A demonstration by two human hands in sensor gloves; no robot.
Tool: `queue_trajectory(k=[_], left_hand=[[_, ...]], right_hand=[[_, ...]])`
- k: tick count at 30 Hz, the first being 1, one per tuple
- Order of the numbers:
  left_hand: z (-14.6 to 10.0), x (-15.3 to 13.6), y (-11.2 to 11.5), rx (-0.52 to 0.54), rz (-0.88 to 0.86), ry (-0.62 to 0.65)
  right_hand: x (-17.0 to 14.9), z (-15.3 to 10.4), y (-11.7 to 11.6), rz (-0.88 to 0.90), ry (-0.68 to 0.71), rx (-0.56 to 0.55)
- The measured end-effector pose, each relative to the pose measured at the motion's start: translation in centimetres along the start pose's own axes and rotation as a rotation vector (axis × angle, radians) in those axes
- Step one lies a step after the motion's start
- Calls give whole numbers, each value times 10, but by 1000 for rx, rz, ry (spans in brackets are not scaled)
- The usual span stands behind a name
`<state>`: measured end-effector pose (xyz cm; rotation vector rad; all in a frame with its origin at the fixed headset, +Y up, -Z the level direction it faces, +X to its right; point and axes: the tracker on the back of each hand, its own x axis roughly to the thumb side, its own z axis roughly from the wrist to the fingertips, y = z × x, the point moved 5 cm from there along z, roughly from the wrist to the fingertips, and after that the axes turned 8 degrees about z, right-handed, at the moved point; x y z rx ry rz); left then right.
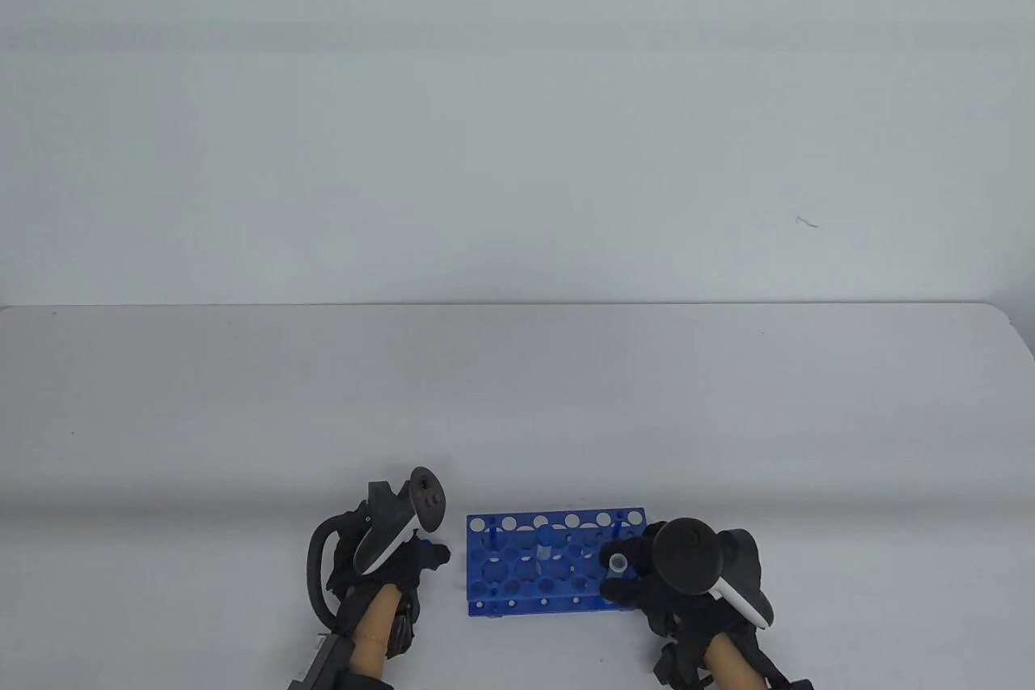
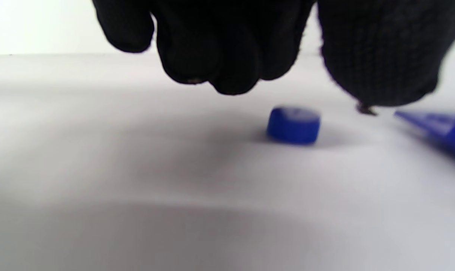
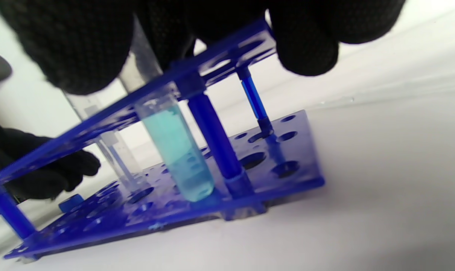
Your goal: Press a plastic transfer pipette bulb to move liquid between test tubes
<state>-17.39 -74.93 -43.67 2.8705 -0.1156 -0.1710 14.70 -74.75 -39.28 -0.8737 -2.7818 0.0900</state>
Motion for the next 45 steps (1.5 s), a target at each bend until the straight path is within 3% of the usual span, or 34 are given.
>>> queue_trajectory(k=[6, 11, 16, 22, 32, 37, 40, 45], left_hand=[[-22, 32, -34, 84, -187, 183], [-36, 77, -32, 0, -353, 374], [-35, 94, -17, 12, -304, 403], [-29, 90, -10, 74, -419, 383], [-30, 94, -1, 160, -427, 374], [-29, 90, 3, 189, -467, 370], [-27, 89, 5, 186, -480, 370], [-25, 88, 7, 179, -494, 367]], right_hand=[[0, 0, 0, 0, 0, 1], [0, 0, 0, 0, -1, 0], [0, 0, 0, 2, -1, 1], [0, 0, 0, 2, -1, 3], [0, 0, 0, 2, -2, 6], [3, 0, 2, 0, -3, 65], [11, -6, 20, 70, -46, 97], [36, -30, 73, 166, -78, -194]])
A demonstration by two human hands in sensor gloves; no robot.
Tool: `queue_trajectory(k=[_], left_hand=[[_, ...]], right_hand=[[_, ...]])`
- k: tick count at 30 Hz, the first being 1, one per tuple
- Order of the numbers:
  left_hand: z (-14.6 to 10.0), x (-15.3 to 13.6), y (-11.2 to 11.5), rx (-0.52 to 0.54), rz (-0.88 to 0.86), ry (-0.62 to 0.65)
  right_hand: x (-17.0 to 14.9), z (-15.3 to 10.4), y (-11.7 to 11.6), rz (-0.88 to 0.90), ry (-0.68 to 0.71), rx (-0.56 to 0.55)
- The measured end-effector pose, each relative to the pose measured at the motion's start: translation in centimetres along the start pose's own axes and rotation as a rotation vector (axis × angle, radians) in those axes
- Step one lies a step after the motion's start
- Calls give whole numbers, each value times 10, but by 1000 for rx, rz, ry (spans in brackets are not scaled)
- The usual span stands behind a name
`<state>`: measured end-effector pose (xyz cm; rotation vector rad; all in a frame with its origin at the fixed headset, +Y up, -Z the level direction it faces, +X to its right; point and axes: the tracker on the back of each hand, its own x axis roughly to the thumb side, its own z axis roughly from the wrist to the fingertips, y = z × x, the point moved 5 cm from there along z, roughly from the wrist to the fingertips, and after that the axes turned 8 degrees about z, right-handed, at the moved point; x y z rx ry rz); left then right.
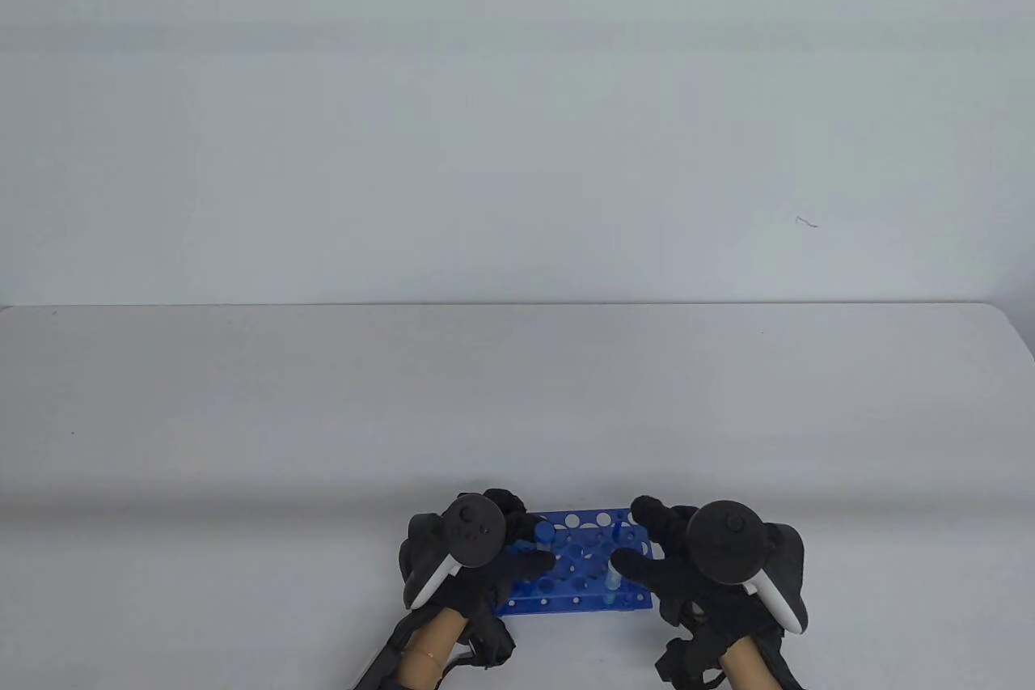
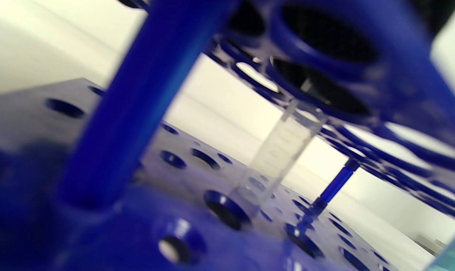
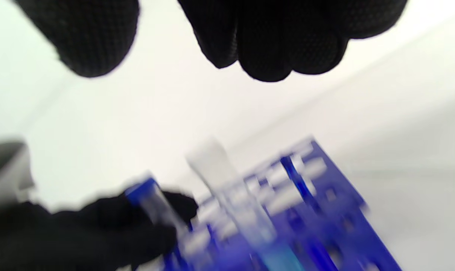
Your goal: Press a plastic transfer pipette bulb to move liquid between test tubes
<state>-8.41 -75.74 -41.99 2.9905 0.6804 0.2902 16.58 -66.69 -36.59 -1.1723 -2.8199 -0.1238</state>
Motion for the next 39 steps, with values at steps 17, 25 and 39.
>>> queue_trajectory(k=[17, 25, 39], left_hand=[[1, -1, 1, -3, -19, -7], [1, -1, 1, -5, -24, -7], [2, -1, 2, -4, -15, -8]], right_hand=[[54, 31, -84, -298, -250, 43], [61, 37, -104, -434, -156, -11], [69, 34, -112, -383, -125, 65]])
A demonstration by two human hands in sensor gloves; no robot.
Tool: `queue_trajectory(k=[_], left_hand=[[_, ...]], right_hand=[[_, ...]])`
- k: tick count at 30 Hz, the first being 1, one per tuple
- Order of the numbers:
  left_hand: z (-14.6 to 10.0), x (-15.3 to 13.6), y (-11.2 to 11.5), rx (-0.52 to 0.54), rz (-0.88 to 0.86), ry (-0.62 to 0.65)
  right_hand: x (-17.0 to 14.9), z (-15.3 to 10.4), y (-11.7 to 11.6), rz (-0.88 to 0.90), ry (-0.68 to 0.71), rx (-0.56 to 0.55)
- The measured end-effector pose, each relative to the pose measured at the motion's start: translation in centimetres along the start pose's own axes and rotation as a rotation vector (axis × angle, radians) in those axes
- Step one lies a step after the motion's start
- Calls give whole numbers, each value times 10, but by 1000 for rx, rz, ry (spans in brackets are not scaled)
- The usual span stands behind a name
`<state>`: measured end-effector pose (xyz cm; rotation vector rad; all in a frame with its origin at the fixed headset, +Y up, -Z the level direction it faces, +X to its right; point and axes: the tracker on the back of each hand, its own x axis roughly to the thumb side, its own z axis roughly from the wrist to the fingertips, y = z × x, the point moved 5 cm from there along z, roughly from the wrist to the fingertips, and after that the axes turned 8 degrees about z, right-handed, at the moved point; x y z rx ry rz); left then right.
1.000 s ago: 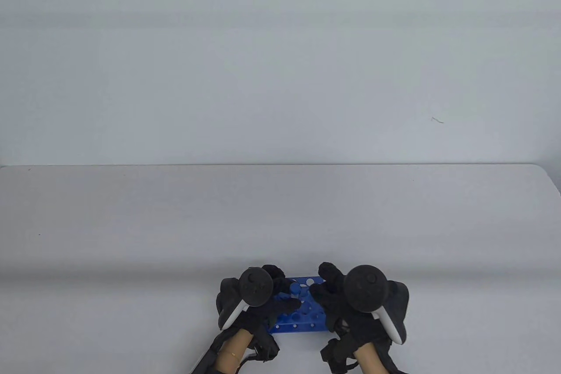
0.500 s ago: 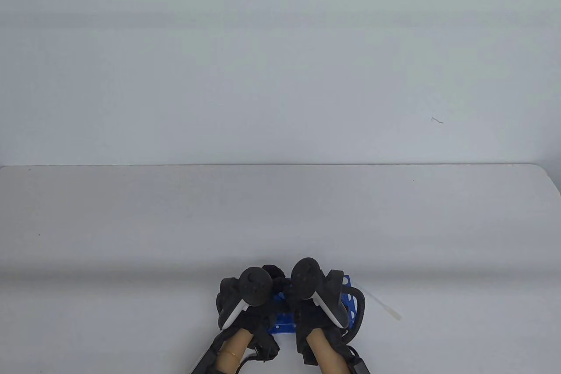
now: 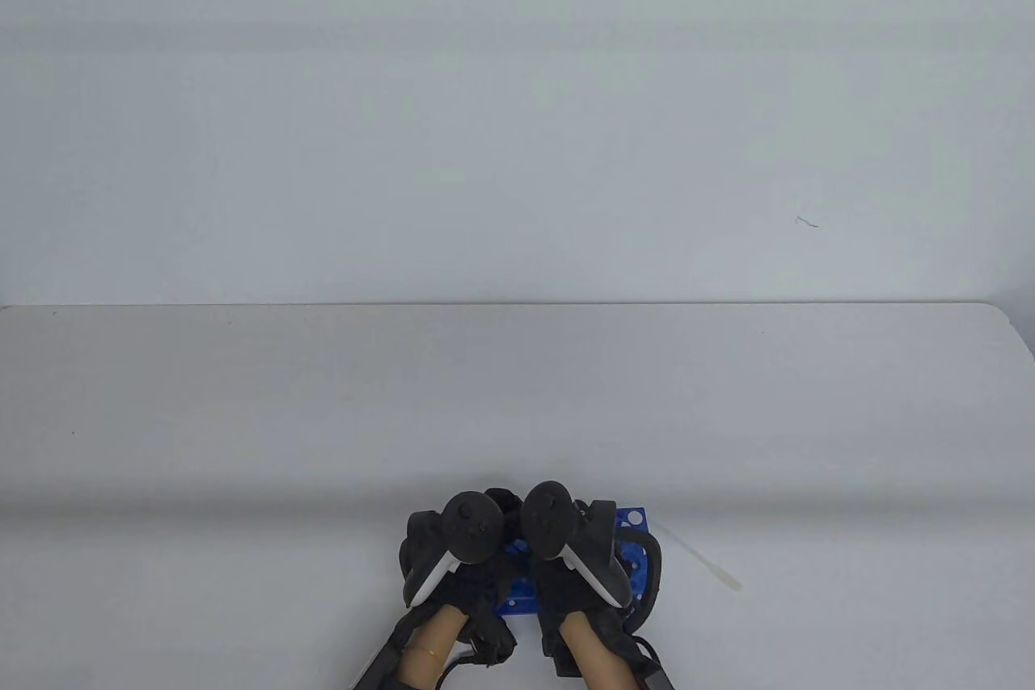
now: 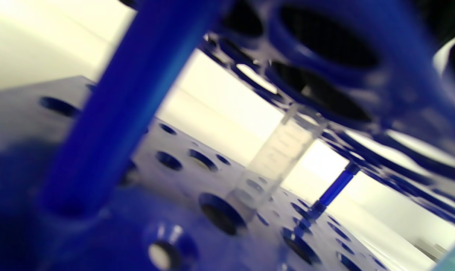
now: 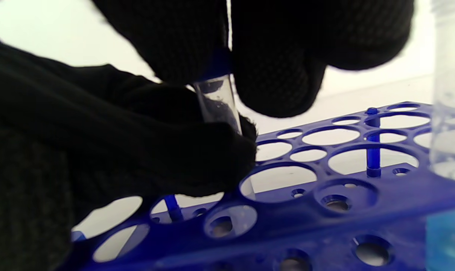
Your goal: Press a plastic transfer pipette bulb to move liquid between test tubes
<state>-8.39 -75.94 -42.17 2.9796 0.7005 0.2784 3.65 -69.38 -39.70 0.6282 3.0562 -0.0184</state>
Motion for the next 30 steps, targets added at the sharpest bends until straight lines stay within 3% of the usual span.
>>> queue_trajectory(k=[10, 20, 30], left_hand=[[1, 0, 0, -2, -3, -2], [1, -1, 1, 0, -1, -3], [1, -1, 1, 0, -3, -3]], right_hand=[[0, -1, 3, -120, 6, -134], [4, -1, 0, -64, 26, -48], [1, 0, 0, -159, 13, -149]])
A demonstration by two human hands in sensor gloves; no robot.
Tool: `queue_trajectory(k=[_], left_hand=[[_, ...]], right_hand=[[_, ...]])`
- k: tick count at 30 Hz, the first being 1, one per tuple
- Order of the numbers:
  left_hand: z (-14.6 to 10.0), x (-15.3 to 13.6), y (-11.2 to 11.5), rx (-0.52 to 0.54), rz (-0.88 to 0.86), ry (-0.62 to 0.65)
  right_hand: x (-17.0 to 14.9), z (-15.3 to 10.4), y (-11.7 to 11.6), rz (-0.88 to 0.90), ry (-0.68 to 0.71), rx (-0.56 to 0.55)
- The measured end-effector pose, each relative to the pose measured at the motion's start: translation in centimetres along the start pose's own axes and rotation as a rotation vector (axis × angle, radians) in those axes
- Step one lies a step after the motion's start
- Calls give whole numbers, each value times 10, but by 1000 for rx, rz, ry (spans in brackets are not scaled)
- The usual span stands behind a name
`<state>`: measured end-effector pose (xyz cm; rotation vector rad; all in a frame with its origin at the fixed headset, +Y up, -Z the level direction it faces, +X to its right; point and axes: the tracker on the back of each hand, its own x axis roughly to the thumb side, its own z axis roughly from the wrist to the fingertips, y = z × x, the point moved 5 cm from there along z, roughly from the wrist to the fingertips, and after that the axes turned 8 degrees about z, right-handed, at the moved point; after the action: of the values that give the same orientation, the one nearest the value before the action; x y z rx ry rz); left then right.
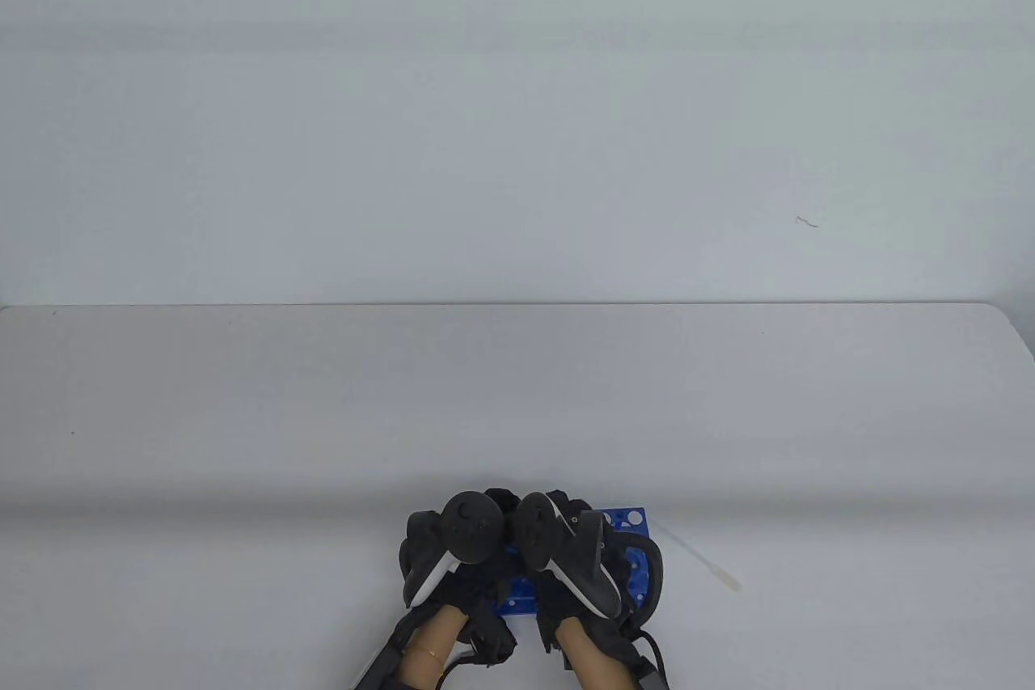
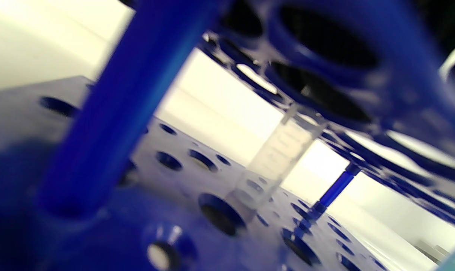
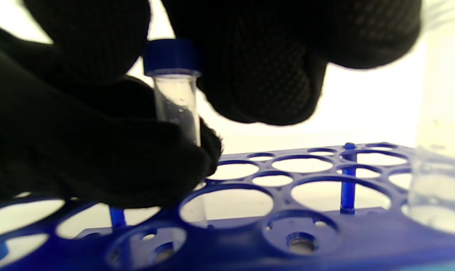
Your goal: Press a plastic transfer pipette bulb to move liquid between test tubes
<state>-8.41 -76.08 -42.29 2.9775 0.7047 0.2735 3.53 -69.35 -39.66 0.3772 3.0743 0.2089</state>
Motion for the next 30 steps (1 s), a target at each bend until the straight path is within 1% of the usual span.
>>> queue_trajectory(k=[10, 14, 20, 24, 30], left_hand=[[0, 0, 0, 2, 1, 0], [0, 0, 0, 1, 0, -1], [0, 0, 0, 1, 1, -1], [0, 0, 0, 2, 1, -2], [0, 0, 1, 3, 1, -1]], right_hand=[[5, -1, -1, 83, 15, 91], [1, -1, 0, 78, 4, 57], [5, -2, 0, -29, 22, -6], [9, -3, 0, 10, 37, 50], [9, -2, -1, 39, 50, 86]])
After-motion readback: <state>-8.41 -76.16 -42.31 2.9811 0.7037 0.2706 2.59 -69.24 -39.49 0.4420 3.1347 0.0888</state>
